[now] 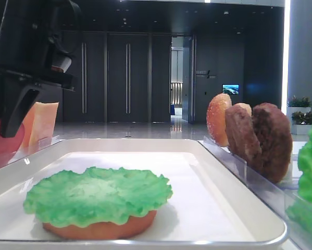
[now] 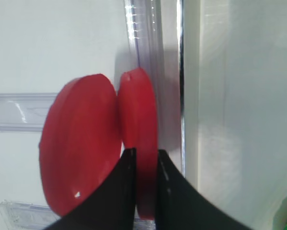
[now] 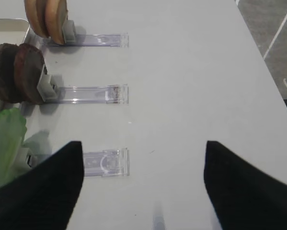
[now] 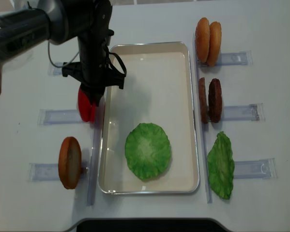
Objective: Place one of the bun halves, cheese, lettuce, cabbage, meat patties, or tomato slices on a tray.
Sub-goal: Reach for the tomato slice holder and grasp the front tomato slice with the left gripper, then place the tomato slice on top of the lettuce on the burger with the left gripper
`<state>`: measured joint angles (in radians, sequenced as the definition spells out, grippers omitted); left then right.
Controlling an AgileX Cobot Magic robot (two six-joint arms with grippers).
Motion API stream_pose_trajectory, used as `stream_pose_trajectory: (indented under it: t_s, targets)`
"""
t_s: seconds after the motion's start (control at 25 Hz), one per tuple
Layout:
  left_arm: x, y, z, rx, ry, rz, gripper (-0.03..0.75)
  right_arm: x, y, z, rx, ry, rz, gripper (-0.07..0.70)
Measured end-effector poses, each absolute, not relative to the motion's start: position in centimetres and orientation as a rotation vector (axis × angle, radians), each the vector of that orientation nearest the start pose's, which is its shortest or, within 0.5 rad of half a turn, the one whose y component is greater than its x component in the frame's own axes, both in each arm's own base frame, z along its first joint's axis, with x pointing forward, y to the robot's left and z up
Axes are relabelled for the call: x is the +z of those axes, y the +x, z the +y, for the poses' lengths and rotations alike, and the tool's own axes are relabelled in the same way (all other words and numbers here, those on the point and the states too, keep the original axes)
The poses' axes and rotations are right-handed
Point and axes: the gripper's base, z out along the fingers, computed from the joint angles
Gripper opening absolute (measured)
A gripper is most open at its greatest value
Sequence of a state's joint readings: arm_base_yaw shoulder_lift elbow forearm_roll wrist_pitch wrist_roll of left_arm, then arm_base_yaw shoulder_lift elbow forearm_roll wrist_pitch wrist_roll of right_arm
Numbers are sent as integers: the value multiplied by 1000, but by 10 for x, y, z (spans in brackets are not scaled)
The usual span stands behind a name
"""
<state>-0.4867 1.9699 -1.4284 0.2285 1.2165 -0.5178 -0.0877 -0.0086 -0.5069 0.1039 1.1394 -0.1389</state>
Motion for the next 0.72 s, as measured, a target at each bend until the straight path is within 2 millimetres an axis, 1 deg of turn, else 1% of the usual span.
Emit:
stream_pose_trajectory:
  t_s: [0.2, 0.72]
  targets:
    - [189, 338, -157, 362, 120, 3108, 60, 273, -10, 9, -11, -65, 2102, 501]
    - [189, 336, -159, 304, 124, 3136, 60, 273, -10, 9, -11, -65, 2102, 501]
